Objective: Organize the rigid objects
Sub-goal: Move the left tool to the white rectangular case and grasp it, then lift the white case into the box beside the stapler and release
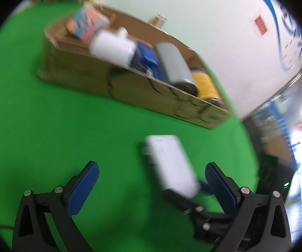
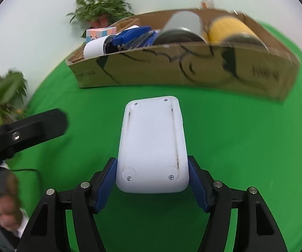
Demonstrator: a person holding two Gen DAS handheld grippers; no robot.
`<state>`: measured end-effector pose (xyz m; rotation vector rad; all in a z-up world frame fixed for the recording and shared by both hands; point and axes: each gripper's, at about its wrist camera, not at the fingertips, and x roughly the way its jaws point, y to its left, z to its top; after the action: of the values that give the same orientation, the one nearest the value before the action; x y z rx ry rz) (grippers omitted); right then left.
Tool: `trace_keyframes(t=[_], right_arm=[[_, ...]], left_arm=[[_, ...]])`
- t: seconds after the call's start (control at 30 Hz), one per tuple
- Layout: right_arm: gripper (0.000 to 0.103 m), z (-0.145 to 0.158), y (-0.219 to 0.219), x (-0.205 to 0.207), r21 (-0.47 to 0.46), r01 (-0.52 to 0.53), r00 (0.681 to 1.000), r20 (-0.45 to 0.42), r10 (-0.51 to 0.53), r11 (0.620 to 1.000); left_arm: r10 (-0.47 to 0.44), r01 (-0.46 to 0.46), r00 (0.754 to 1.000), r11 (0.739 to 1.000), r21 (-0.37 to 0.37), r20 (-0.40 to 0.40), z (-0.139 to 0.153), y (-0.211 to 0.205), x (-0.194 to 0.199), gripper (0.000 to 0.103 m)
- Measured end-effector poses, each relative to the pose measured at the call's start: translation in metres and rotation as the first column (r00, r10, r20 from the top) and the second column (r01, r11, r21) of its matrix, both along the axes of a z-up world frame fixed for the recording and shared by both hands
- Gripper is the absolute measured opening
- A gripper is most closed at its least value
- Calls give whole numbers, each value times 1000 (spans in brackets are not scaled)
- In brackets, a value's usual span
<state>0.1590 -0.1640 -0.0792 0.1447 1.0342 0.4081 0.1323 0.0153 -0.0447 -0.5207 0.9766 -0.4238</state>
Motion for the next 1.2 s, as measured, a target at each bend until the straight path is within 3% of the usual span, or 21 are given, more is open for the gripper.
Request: trace_keyframes(t=[0.07, 0.1, 0.13, 0.17, 0.3, 0.37, 0.47, 0.53, 0.63, 0.7, 0.93, 1.2], right_arm=[[68, 0, -4, -9, 131, -1, 999, -48, 7, 991], [82, 1, -3, -14, 175, -21, 998, -49, 30, 984], [91, 5, 1, -20, 174, -41, 999, -16, 45, 984], [92, 8, 3, -24, 146, -50, 999, 27, 46, 988], [91, 13, 19, -34, -4, -99, 986, 137, 99, 995], [89, 13, 25, -34, -37, -115, 980, 160, 120, 993], [78, 8, 28, -33, -76, -108, 980, 162, 119, 991], [66, 3, 26, -30, -87, -98, 985, 133, 109, 991], [65, -1, 22, -28, -79, -94, 987, 126, 103, 992], [65, -1, 22, -30, -88, -87, 987, 130, 98, 992], [65, -1, 23, -28, -73, -71, 989, 128, 80, 995], [65, 31, 27, -32, -73, -62, 966, 247, 78, 995]], left_arm=[[-29, 28, 999, 999, -42, -28, -8, -5, -3, 99], [-43, 41, 998, 998, -47, -44, -12, -7, -5, 94], [-56, 53, 996, 997, -47, -64, -17, -10, -7, 92], [-65, 61, 994, 997, -48, -84, -21, -12, -8, 87], [-102, 89, 983, 992, -91, -151, -32, -18, -8, 64], [-118, 99, 977, 989, -114, -175, -37, -23, -8, 60], [-119, 106, 978, 991, -80, -172, -35, -31, -10, 60], [-119, 109, 978, 992, -68, -173, -33, -31, -9, 60], [-114, 108, 978, 993, -44, -176, -31, -33, -7, 57], [-112, 115, 979, 993, 5, -171, -30, -35, -8, 46], [-104, 109, 982, 994, 26, -156, -26, -37, -6, 47], [-95, 98, 995, 989, 113, -31, 14, -37, -9, 46]])
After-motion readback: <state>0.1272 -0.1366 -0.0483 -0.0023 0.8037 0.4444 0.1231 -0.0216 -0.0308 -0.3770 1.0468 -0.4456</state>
